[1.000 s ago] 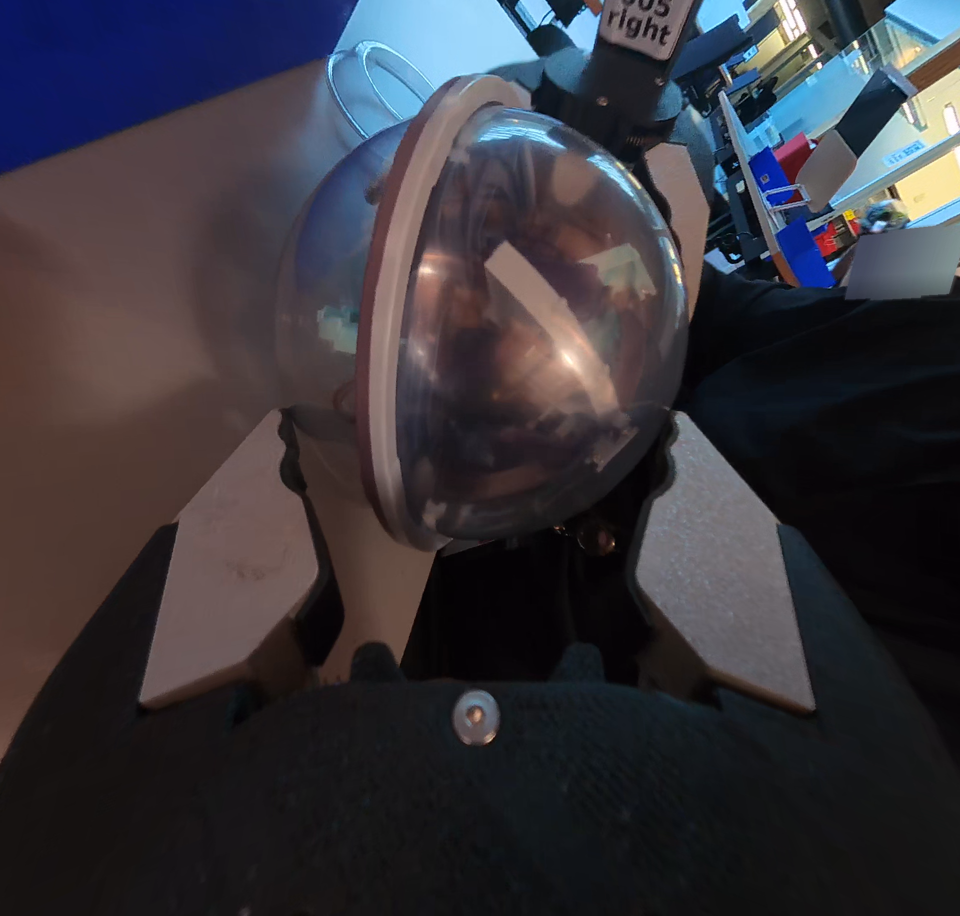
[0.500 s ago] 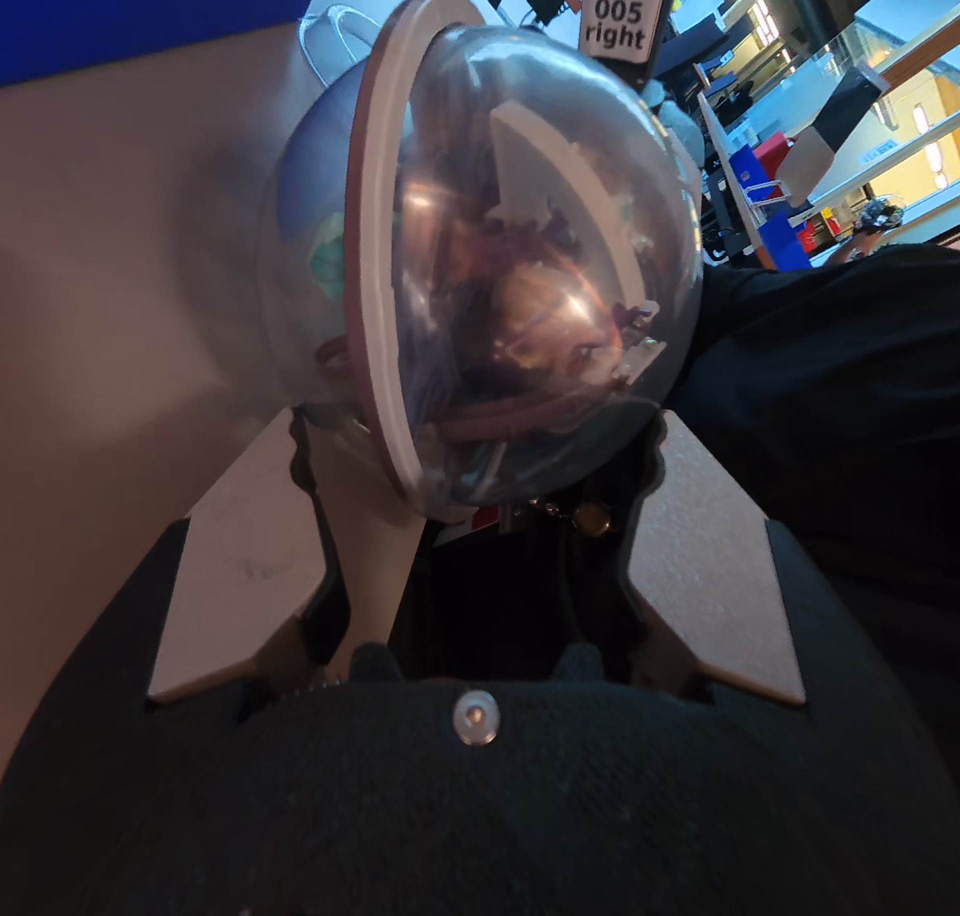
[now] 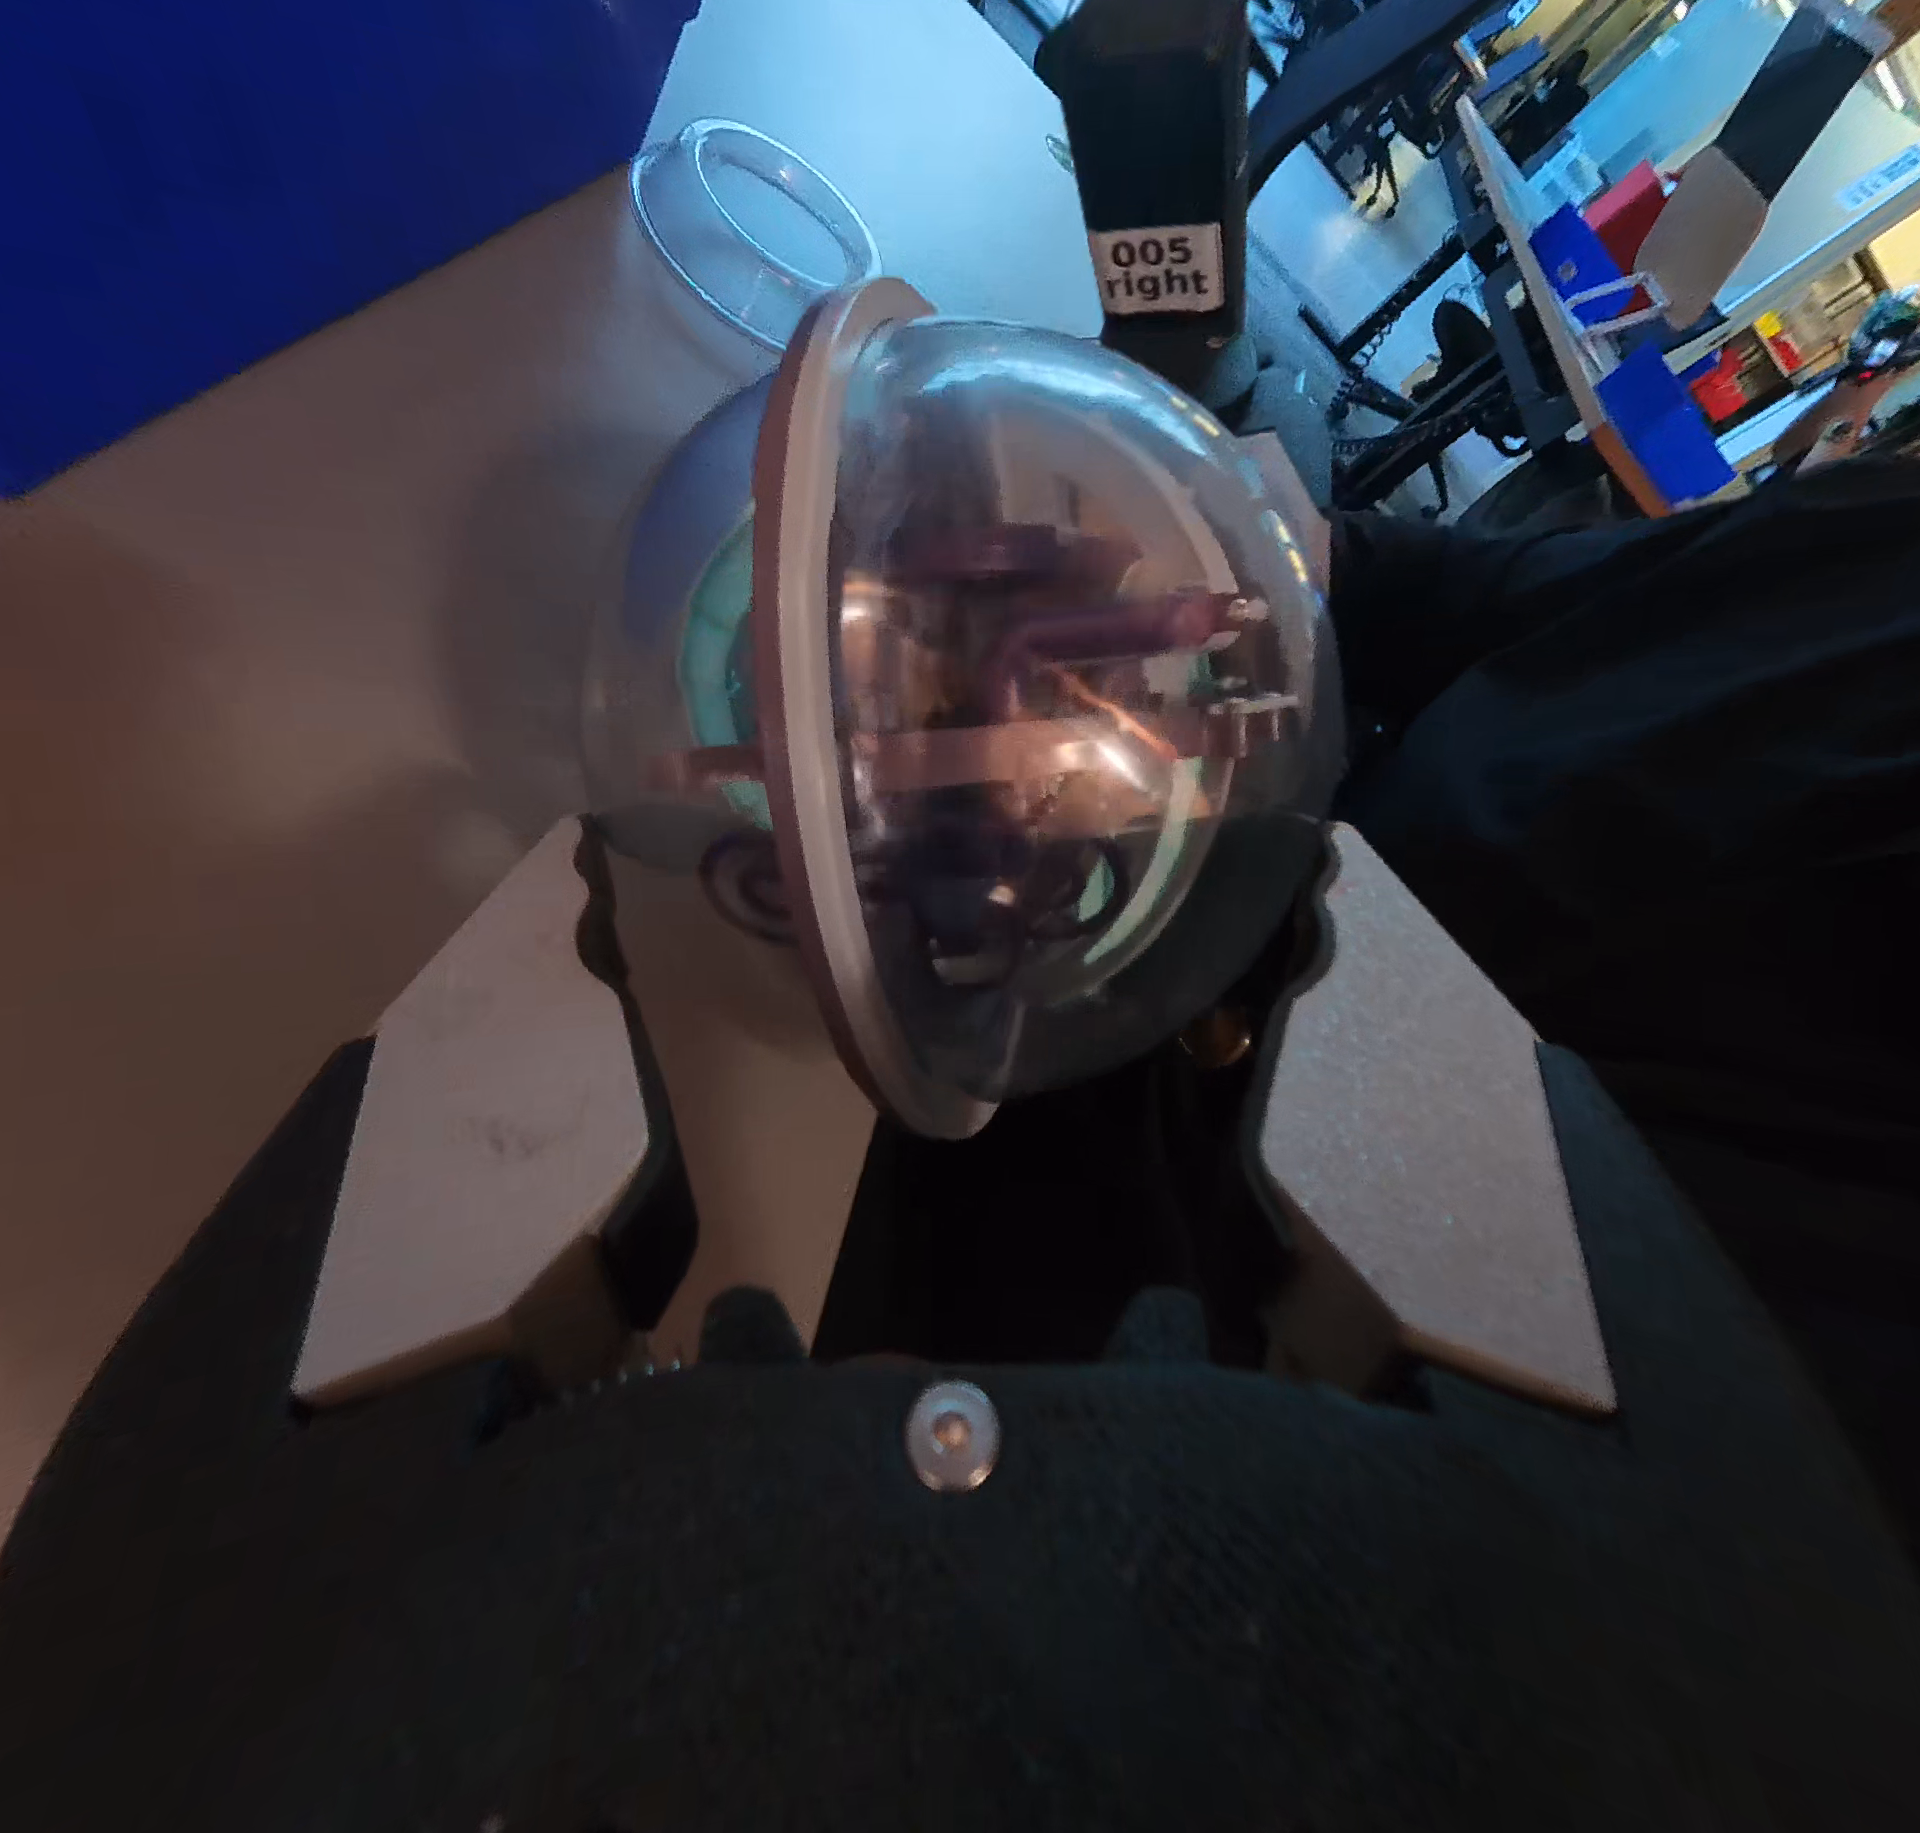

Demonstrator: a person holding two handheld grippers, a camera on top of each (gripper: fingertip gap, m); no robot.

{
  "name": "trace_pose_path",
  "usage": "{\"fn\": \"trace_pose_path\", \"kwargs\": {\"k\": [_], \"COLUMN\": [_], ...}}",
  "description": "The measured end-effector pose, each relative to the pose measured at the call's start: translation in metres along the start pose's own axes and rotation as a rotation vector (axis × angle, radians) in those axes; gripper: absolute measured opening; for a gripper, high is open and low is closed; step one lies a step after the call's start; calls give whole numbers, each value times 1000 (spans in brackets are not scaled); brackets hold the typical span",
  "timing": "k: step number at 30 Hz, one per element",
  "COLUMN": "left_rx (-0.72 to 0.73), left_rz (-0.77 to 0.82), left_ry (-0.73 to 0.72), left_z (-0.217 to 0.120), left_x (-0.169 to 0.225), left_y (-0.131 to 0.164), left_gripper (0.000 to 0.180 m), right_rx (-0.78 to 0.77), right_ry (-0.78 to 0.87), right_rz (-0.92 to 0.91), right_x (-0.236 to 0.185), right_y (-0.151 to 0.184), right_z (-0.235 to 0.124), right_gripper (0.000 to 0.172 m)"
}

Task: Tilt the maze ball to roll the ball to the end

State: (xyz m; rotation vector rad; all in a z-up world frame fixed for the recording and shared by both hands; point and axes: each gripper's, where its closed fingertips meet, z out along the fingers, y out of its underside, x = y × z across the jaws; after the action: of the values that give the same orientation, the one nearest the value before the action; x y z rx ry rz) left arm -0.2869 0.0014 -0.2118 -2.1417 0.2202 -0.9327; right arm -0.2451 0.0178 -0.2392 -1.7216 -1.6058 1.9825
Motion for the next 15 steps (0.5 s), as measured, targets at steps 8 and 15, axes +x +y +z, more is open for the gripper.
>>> {"fn": "trace_pose_path", "kwargs": {"k": [8,15], "left_rx": [-116,-213], "left_rz": [98,129], "left_ry": [-64,-121], "left_z": [4,7], "left_x": [-4,-4], "left_y": [-16,-3], "left_gripper": [127,138], "right_rx": [28,69], "right_ry": [96,156], "right_rz": [-43,-117], "right_x": [8,8], "right_y": [9,10], "right_z": [5,11], "right_gripper": [136,135]}}
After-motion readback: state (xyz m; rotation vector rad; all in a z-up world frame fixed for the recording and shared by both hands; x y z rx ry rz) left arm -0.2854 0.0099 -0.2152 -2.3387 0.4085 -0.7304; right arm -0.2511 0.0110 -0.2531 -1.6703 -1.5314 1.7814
